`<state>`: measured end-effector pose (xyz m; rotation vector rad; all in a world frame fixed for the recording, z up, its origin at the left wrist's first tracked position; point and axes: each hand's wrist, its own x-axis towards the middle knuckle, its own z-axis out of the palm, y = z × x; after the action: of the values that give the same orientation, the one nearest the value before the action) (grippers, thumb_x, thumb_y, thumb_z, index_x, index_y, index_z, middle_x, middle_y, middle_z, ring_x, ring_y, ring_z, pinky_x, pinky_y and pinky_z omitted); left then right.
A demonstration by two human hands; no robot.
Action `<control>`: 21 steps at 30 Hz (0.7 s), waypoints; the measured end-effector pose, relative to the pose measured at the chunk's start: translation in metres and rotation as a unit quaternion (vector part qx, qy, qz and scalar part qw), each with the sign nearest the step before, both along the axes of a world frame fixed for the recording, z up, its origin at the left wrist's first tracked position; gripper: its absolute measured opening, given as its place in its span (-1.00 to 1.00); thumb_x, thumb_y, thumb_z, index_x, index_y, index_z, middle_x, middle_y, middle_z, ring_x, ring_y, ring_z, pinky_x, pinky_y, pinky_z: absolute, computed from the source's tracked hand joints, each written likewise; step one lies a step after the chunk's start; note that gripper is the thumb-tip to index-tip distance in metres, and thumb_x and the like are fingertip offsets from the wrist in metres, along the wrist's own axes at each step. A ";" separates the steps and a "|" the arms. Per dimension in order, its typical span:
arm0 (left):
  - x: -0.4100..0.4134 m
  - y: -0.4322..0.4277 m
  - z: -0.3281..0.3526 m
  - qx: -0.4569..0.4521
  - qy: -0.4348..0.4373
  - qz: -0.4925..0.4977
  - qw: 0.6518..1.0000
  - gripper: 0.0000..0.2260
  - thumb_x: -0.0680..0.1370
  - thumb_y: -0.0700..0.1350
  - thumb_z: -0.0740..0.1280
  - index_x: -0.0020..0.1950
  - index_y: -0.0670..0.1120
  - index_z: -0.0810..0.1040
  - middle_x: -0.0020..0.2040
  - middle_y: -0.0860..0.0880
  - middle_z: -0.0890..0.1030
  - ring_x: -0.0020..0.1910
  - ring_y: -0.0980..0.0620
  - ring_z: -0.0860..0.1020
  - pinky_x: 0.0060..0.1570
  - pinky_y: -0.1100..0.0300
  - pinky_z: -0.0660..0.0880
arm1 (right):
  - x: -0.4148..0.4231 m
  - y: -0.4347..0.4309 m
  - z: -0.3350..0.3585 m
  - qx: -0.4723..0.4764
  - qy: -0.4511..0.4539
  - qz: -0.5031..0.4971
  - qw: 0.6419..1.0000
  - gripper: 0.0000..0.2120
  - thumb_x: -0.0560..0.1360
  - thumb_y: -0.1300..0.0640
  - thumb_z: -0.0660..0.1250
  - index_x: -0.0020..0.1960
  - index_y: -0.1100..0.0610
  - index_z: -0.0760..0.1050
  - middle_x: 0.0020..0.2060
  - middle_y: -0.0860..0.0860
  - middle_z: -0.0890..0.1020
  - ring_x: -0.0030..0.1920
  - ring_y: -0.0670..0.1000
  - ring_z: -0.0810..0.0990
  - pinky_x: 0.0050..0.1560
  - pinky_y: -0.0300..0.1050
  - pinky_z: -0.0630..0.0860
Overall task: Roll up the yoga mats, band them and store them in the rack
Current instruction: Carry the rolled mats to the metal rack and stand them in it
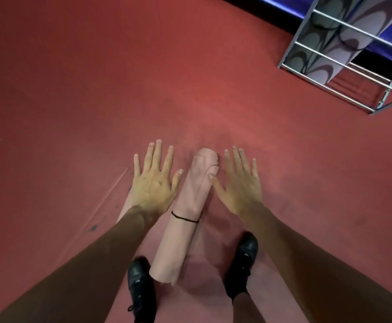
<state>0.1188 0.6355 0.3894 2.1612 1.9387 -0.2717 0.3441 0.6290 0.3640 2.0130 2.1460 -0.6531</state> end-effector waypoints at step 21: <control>-0.186 0.064 -0.103 -0.076 0.052 -0.153 0.984 -0.41 0.72 0.19 -0.10 0.71 -0.01 -0.06 0.72 -0.10 -0.09 0.69 -0.06 -0.15 0.63 -0.18 -0.15 | -0.160 0.033 -0.101 -0.019 0.026 -0.084 0.996 -0.22 0.65 -0.33 0.06 0.69 0.14 0.07 0.69 0.12 0.04 0.68 0.10 -0.05 0.65 0.12 -0.15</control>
<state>-0.0668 0.6998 0.2867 2.3767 1.5670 -0.5762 0.1841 0.6624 0.2633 2.1972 1.9896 -0.7723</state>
